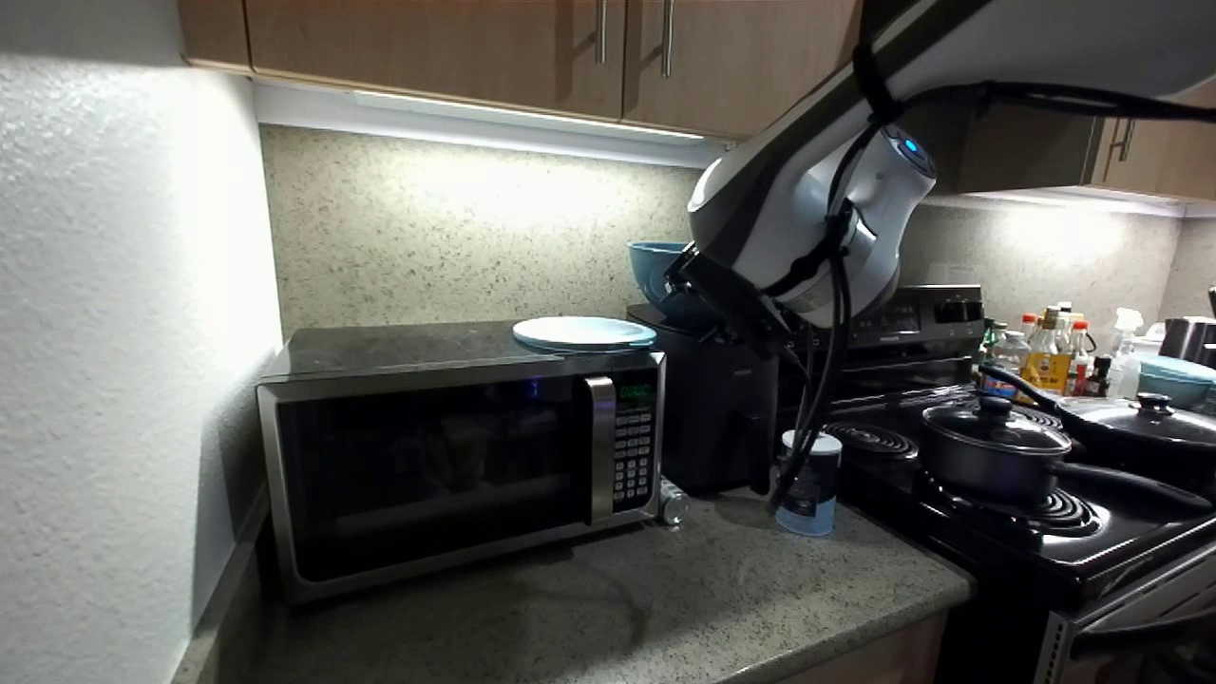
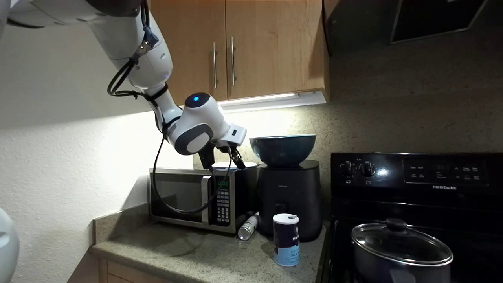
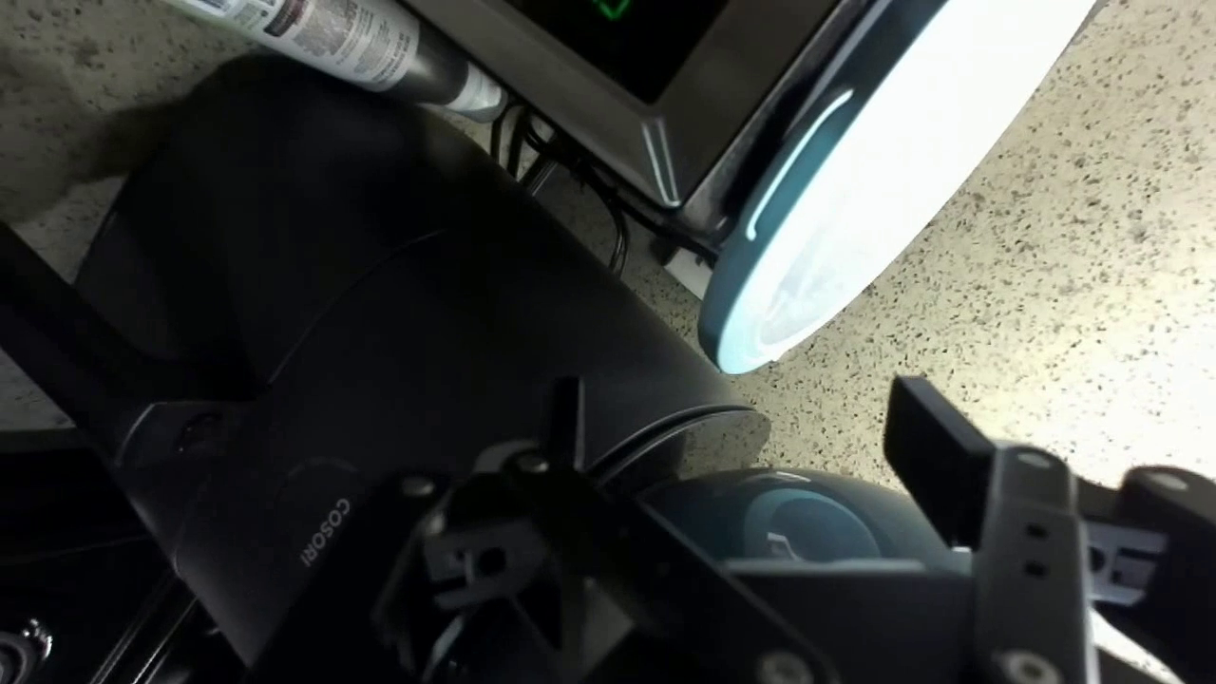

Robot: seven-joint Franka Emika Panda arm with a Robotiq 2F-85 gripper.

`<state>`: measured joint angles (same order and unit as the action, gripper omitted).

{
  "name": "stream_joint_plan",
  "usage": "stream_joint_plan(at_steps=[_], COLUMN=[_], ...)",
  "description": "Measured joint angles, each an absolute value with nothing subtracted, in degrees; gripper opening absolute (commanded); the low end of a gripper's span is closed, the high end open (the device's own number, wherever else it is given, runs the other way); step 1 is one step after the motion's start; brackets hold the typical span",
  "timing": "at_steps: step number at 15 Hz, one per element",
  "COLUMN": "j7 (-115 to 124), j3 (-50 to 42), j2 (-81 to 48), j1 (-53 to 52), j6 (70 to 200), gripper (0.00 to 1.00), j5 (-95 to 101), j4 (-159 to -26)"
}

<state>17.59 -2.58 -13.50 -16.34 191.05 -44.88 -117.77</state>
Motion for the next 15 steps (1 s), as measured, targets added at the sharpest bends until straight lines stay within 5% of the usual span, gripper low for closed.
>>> stream_joint_plan(at_steps=[1,3,15], j7=[17.59,17.59,18.48], j3=[-2.53,-2.53,4.52], j2=[-13.47,-13.49,-19.3], j1=[-16.43,-16.47,-9.11], j6=[191.06,191.06,188.29], gripper=[0.97,1.0,1.0], j5=[-44.88,-44.88,-43.43], j4=[-117.72,-117.66,-109.52])
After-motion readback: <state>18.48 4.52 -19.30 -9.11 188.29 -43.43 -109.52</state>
